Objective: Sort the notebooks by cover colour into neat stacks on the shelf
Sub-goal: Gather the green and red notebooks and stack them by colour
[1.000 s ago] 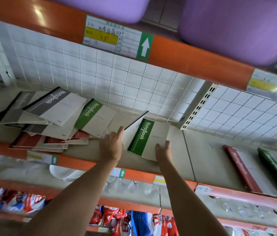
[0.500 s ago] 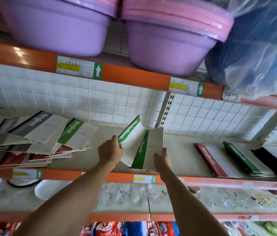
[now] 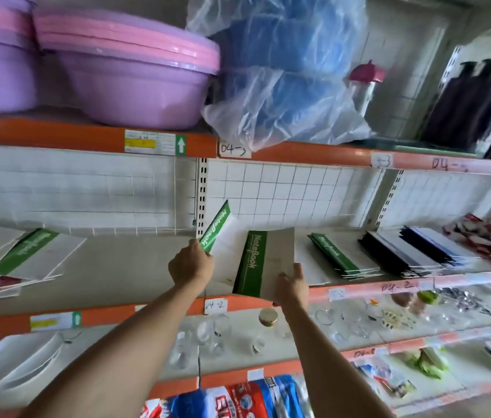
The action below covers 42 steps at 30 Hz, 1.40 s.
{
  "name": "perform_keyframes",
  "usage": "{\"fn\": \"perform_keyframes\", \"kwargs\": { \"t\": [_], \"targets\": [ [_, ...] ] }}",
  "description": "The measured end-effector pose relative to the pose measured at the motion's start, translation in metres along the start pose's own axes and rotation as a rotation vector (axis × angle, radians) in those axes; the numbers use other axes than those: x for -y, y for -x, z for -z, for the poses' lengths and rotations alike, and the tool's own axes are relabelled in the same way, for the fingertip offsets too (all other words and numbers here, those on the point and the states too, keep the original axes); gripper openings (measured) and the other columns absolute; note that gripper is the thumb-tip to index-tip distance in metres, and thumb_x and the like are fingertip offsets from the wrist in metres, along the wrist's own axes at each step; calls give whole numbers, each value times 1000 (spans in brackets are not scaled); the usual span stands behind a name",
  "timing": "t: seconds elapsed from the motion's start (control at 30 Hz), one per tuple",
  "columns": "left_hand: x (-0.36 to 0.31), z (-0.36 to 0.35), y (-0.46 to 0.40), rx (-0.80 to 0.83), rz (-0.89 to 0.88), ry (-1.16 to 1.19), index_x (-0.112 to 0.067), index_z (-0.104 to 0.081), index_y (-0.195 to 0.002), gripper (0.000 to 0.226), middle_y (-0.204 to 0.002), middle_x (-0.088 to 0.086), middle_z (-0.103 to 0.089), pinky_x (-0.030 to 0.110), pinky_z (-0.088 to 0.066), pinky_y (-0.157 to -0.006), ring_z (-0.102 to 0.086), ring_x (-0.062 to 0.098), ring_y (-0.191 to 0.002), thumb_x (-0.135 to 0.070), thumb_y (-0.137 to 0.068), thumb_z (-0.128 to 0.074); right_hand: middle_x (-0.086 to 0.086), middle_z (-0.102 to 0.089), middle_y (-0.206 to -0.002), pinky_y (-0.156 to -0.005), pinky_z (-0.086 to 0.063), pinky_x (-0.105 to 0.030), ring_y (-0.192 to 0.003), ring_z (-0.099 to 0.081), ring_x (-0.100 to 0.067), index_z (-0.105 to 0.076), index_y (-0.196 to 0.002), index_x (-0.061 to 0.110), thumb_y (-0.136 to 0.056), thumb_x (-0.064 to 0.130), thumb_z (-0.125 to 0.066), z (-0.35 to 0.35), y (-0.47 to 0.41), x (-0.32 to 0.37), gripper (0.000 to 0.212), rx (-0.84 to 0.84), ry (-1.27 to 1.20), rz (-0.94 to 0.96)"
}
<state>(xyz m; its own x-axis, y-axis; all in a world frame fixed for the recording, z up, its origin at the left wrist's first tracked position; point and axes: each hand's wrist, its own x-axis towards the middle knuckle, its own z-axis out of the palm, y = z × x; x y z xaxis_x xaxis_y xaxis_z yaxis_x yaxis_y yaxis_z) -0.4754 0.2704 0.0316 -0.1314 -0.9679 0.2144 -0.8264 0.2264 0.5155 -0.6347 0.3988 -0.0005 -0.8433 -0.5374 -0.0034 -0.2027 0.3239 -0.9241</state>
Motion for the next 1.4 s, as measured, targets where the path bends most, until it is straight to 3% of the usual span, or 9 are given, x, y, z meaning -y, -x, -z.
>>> {"fn": "perform_keyframes", "kwargs": {
  "t": [0.07,0.23,0.43,0.63,0.83,0.97,1.1,1.2,1.4],
  "targets": [
    [-24,-10,8,4,18,3,-13,-56,-109,21,-104,11,-70,35,-48,-77,-67,33,-96,-22,-91,-50,-5,-65,-83,-59,-58,-53,-73,-66,-35,-48,-105,31,-81,9,-46,25,-12,-9,33,-6,19,-8],
    [-70,-31,22,38,26,-19,-11,-56,-110,21,-107,12,-69,33,-43,-73,-66,33,-98,-22,-93,-49,-10,-66,-90,-44,-47,-30,-73,-66,-39,-47,-103,32,-79,8,-47,70,-40,-23,34,-56,-36,-46],
    [-104,-56,13,95,-32,-71,-13,-60,-107,22,-100,8,-69,32,-48,-74,-66,30,-91,-27,-93,-50,-8,-65,-90,-65,-57,-47,-75,-61,-33,-52,-109,17,-83,3,-49,82,-71,-22,30,-73,-2,-9],
    [-135,-88,-15,176,-40,-32,-16,-63,-103,23,-98,6,-70,32,-51,-76,-67,30,-90,-30,-89,-52,-4,-62,-81,-58,-58,-45,-66,-58,-26,-51,-108,24,-82,6,-47,89,-105,-26,33,-111,80,-42],
    [-165,-120,-34,212,-145,-44,-14,-65,-98,24,-93,6,-70,29,-43,-66,-67,29,-85,-31,-90,-50,-6,-58,-80,-49,-31,-23,-62,-51,-19,-53,-120,18,-82,2,-49,114,-142,-34,42,-144,177,-36],
    [-181,-136,-35,231,-188,-97,-13,-65,-101,25,-98,7,-71,29,-41,-66,-68,29,-90,-31,-93,-50,-14,-63,-83,-57,-39,-29,-68,-54,-28,-47,-100,23,-75,14,-44,127,-151,-43,27,-184,163,-97],
    [-198,-149,-44,251,-179,-169,-15,-66,-101,21,-94,5,-71,28,-47,-66,-69,27,-85,-28,-92,-52,-3,-57,-78,-54,-41,-25,-65,-52,-15,-50,-107,22,-54,22,-34,148,-171,-50,56,-181,133,-105],
    [-213,-158,-53,237,-152,-196,-16,-66,-101,19,-92,3,-71,27,-46,-64,-68,25,-82,-27,-93,-52,-3,-59,-79,-67,-56,-44,-73,-59,-27,-50,-107,26,-66,21,-41,162,-197,-53,42,-175,187,-98],
    [-245,-175,-52,209,-106,-199,-16,-65,-101,21,-94,4,-71,27,-44,-64,-68,25,-83,-30,-93,-52,-8,-68,-93,-76,-55,-38,-79,-63,-30,-50,-120,25,-85,24,-48,180,-254,-67,34,-90,348,-58]
  ]
}}
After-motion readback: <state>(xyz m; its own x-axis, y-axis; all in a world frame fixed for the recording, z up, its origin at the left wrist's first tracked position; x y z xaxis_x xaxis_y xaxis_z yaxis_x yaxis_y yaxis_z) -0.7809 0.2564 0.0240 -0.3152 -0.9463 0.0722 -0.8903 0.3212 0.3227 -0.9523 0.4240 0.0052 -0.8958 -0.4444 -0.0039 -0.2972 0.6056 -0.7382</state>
